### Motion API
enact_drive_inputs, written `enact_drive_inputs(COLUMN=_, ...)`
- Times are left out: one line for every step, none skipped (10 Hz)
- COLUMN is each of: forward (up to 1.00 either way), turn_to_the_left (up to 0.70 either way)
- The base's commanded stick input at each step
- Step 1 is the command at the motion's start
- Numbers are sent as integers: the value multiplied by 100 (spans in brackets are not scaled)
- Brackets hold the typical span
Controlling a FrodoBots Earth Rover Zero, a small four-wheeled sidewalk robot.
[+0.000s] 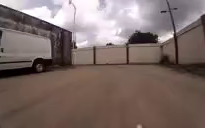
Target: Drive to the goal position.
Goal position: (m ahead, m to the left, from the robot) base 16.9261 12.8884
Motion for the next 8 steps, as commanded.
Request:
enact_drive_inputs(forward=50, turn_to_the_left=0)
enact_drive_inputs(forward=50, turn_to_the_left=0)
enact_drive_inputs(forward=50, turn_to_the_left=0)
enact_drive_inputs(forward=50, turn_to_the_left=0)
enact_drive_inputs(forward=50, turn_to_the_left=0)
enact_drive_inputs(forward=50, turn_to_the_left=0)
enact_drive_inputs(forward=50, turn_to_the_left=0)
enact_drive_inputs(forward=50, turn_to_the_left=0)
